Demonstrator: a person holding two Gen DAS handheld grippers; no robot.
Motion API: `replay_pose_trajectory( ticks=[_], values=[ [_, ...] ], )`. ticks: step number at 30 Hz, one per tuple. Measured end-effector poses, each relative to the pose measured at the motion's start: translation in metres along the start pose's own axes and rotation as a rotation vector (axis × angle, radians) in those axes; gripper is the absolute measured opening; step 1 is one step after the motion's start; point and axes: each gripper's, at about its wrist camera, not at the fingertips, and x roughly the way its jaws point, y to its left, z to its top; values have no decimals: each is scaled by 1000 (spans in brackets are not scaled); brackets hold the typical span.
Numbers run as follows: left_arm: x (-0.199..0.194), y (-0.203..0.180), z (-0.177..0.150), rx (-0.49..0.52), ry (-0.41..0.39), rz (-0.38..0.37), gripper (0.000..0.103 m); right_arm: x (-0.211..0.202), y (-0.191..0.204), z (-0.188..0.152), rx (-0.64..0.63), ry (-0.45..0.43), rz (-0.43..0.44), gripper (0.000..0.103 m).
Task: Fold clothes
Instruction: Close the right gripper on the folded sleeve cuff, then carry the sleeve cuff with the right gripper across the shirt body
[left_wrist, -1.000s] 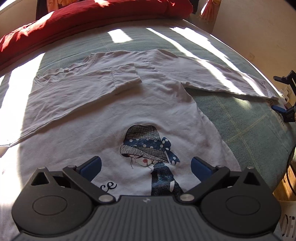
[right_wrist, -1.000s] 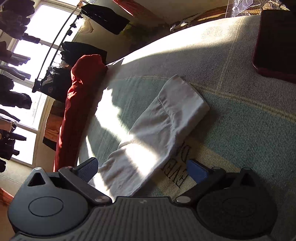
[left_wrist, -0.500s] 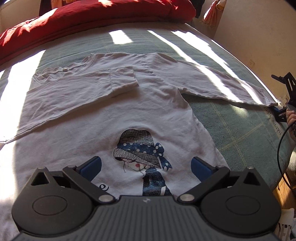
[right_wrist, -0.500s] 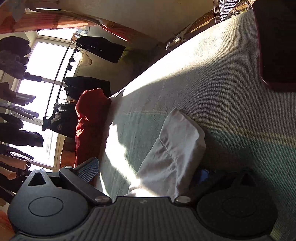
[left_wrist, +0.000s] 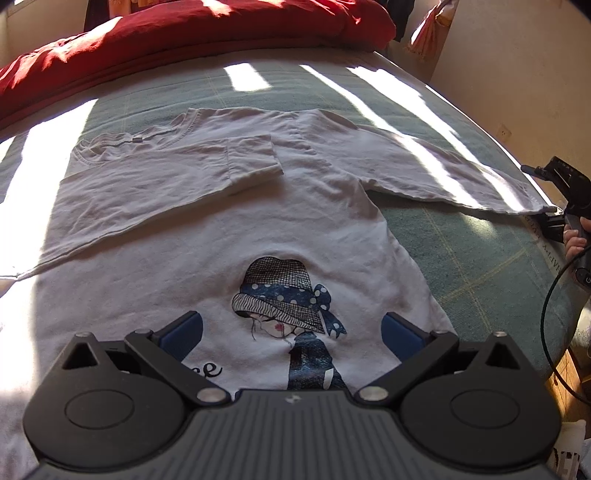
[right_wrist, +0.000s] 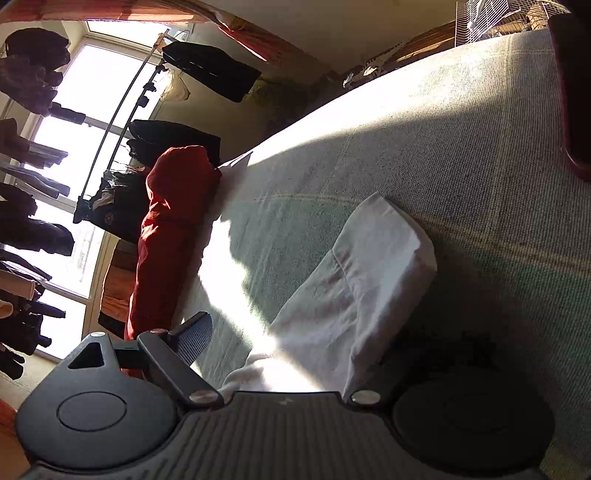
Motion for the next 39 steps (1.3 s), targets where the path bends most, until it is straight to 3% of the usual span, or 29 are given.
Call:
replay_pose_trajectory(
  ticks=[2,3,4,5,11,15,24,39],
  values=[
    [-1,-2,0,10,-2,-1,102,-4,-7,-5,-5,-10,-39,44],
    [-2,-3,-1,11,-5,-5,102,-5,-12,-5,10,-11,-58,34],
    [-4,-4,-1,14,-8,-12,102,-5,-17,-5,35,-9,-75,16],
    [-6,-4,-2,17,-10,-17,102,-5,-21,-4,49,-5,-78,11],
    [-10,-8,-6,109,14,56,102,-5,4,-5,-59,11,-128,13],
    [-20,-1,-9,103,13,51,102,-7,34,-8,-155,24,-134,13],
    [-38,12,-21,88,-7,24,102,-16,104,-31,-315,57,-77,13],
    [-73,47,-48,101,-25,-1,102,-3,213,-96,-437,142,43,13]
  ],
)
